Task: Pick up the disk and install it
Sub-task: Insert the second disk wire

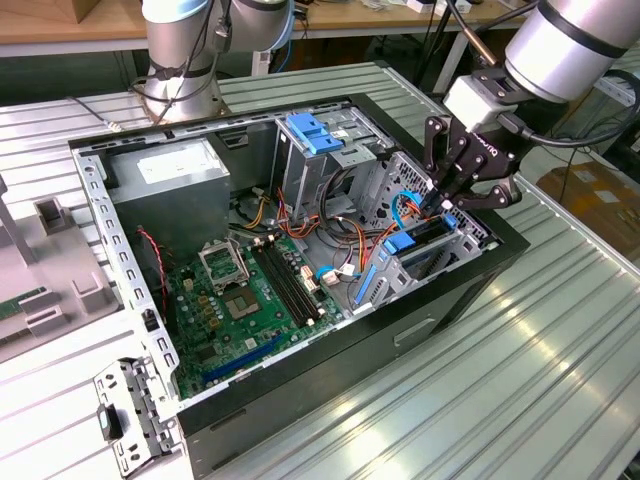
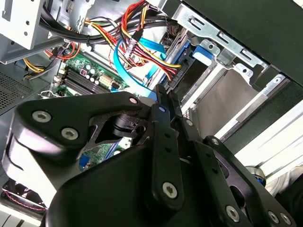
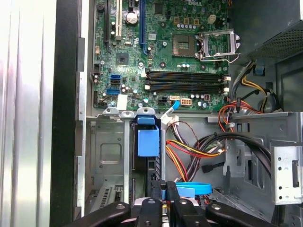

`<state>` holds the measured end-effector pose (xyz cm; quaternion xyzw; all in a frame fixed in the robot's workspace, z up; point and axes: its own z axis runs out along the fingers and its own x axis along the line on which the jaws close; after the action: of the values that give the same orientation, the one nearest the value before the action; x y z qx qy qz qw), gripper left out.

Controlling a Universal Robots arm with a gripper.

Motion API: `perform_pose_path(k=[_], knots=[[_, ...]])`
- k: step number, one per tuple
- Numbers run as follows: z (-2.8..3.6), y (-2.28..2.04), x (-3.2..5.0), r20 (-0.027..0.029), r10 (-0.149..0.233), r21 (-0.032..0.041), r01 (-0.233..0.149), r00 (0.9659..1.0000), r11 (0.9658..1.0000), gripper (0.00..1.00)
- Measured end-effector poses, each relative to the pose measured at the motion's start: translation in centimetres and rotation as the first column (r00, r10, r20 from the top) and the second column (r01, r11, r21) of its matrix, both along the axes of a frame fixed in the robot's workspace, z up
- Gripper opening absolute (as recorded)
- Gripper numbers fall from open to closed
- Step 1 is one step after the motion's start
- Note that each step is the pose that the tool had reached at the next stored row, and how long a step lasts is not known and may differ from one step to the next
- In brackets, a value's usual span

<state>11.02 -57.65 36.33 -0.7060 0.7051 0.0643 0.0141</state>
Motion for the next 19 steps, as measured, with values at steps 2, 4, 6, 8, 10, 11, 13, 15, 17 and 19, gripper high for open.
perform_pose_path(k=[2, 4, 6, 8, 10, 11, 13, 15, 17, 19], knots=[[-0.03, -0.01, 0.0, 0.0001, 0.0, 0.0015, 0.0, 1.0, 1.0, 0.16], [-0.07, 0.0, 0.0, 0.0, 0.0, 0.009, 0.0, 1.0, 1.0, 0.16], [-0.15, -0.05, 0.0, 0.0, 0.0, 0.0184, 0.0, 1.0, 0.9998, 0.16], [-0.2, -0.16, 0.0, 0.0, 0.001, 0.0199, -0.001, 1.0, 0.9998, 0.16], [-0.28, -0.25, 0.0, 0.0, 0.001, 0.0205, -0.001, 1.0, 0.9998, 0.16], [-0.32, -0.28, 0.0, 0.0, 0.002, 0.0206, -0.002, 1.0, 0.9998, 0.16], [-0.53, -0.33, 0.0, 0.0, 0.002, 0.0216, -0.002, 1.0, 0.9998, 0.16], [-0.67, -0.37, 0.0, 0.0, 0.002, 0.0235, -0.002, 1.0, 0.9997, 0.16], [-0.8, -0.42, 0.0, 0.0001, 0.002, 0.028, -0.002, 1.0, 0.9996, 0.16], [-0.9, -0.54, 0.0, 0.0001, 0.002, 0.0396, -0.002, 1.0, 0.9992, 0.16]])
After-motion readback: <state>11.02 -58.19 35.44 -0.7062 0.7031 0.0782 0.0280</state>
